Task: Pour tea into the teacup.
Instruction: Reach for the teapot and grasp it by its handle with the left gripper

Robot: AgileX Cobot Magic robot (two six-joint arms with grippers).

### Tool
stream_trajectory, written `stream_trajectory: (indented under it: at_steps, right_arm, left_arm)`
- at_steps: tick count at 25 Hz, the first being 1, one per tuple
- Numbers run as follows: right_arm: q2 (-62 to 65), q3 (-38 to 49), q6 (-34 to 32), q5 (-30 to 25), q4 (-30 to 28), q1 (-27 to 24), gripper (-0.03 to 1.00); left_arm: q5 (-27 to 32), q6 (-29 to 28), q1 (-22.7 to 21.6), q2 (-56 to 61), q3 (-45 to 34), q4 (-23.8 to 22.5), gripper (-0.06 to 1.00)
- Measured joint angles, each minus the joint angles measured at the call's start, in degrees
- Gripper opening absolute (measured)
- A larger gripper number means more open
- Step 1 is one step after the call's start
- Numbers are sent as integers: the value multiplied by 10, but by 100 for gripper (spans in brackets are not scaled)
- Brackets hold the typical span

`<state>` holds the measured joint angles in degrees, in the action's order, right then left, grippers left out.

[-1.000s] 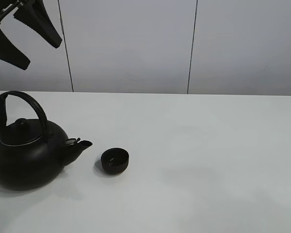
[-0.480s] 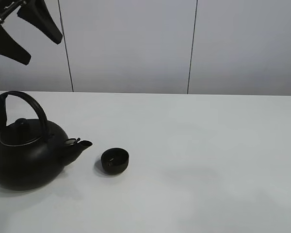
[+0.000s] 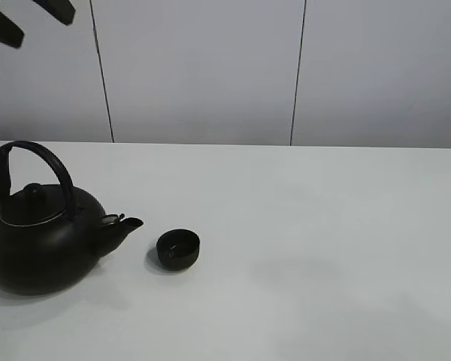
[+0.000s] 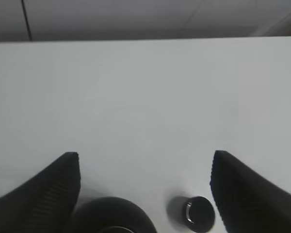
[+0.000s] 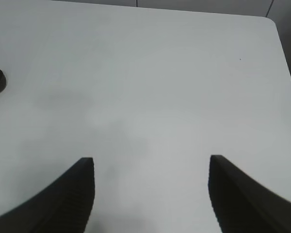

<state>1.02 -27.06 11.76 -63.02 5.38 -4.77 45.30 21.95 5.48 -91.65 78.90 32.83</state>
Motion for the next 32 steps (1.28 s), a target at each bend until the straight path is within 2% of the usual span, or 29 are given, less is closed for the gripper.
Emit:
stream_trajectory:
  at_steps: [5,8,12,14,18,21,24,28,32]
  right_arm:
    - [0,0,0,0,0,0,46]
    - [0,0,0,0,0,0,46]
    - [0,0,0,0,0,0,46]
    - [0,0,-1,0,0,0,46]
    - [0,0,-1,0,0,0,46]
    - [0,0,-1,1,0,0,46]
    - [0,0,-1,1,0,0,46]
    - [0,0,-2,1,0,0,46]
    - [0,0,-2,1,0,0,46]
  left_arm:
    - [-68,-4,8,68,-8,-109,54]
    - [-142,-46,49,144,-58,-177,54]
    - [-258,-156,125,250,-187,-288,54]
    - [-321,-211,151,300,-265,-359,54]
    - [-478,-276,165,366,-424,-474,54]
    - [-578,-283,164,377,-516,-507,54]
    - [-628,-292,150,370,-584,-513,54]
    - [-683,-308,102,342,-635,-535,54]
    - [-757,-339,48,294,-642,-577,54]
